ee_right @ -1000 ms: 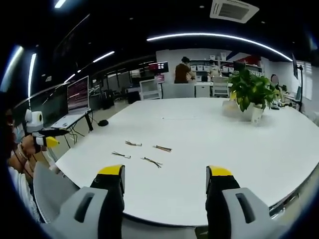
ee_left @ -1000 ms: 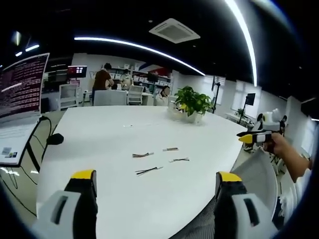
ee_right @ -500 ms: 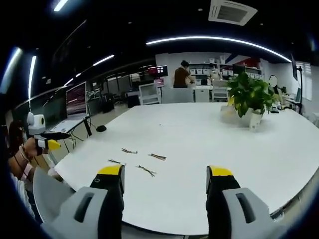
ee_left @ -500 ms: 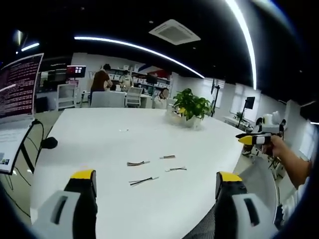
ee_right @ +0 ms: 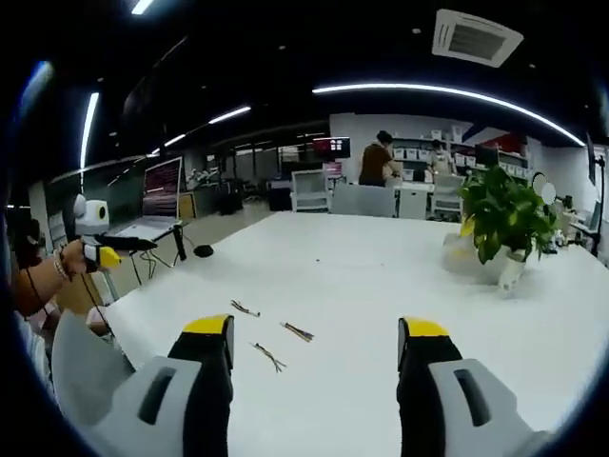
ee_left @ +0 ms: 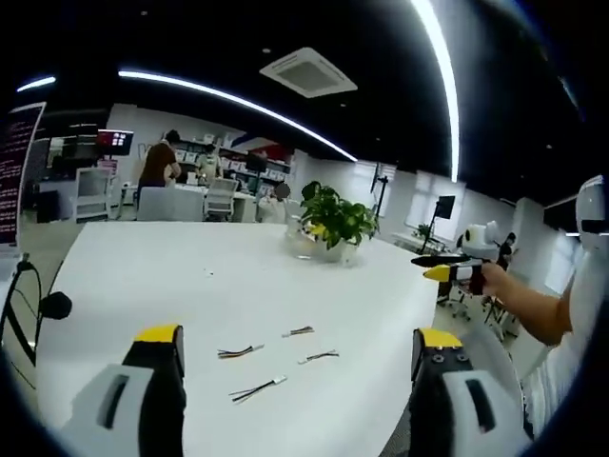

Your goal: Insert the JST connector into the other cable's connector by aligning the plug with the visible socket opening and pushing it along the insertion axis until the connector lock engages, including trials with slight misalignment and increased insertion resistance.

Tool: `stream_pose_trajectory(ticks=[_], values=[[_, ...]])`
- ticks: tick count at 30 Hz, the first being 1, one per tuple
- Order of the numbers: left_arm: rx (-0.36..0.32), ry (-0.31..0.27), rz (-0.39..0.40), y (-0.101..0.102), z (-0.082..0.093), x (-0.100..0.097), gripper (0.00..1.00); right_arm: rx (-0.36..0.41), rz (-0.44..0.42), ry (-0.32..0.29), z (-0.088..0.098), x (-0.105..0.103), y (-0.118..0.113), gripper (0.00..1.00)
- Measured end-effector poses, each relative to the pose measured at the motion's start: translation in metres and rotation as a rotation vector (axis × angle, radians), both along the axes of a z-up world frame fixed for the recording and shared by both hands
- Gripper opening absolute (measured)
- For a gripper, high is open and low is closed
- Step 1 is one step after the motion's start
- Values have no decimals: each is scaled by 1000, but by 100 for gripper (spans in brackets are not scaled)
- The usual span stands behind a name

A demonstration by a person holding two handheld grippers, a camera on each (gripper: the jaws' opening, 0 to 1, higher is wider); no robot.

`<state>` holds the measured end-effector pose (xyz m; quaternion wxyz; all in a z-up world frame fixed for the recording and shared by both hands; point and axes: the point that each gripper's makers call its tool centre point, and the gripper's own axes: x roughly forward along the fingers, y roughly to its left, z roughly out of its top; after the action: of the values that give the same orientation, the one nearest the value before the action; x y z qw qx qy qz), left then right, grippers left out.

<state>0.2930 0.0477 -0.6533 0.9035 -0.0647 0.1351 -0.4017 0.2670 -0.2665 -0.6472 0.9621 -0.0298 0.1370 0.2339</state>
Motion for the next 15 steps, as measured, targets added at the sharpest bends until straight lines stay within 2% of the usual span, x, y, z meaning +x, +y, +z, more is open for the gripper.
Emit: stream_pose_trajectory(ticks=[1,3,5,6,8,10,11,12,13,15], values=[[2,-14,-20,-2,2,2,99,-8,4,-6,0,2,-1,74],[10,-39,-38,-5,6,9,99,-83,24,-43,2,11,-3,79],[26,-73,-75,-11,8,14,99,-105,61,-45,0,16,0,79],[32,-76,-105,-15,6,15,99,-98,98,-44,0,18,6,75],[-6,-65,-163,-25,7,15,98,-92,179,-26,-4,19,17,66],[11,-76,-214,-32,6,13,98,-112,204,-41,-4,23,20,47],[19,-84,-232,-35,5,13,98,-118,243,-87,0,25,27,40],[31,-98,-253,-39,3,14,98,-95,266,-74,0,25,32,34],[24,-106,-259,-41,3,16,98,-87,276,-66,-1,25,34,31],[18,-85,-267,-45,0,20,98,-65,302,-54,-2,29,40,32]])
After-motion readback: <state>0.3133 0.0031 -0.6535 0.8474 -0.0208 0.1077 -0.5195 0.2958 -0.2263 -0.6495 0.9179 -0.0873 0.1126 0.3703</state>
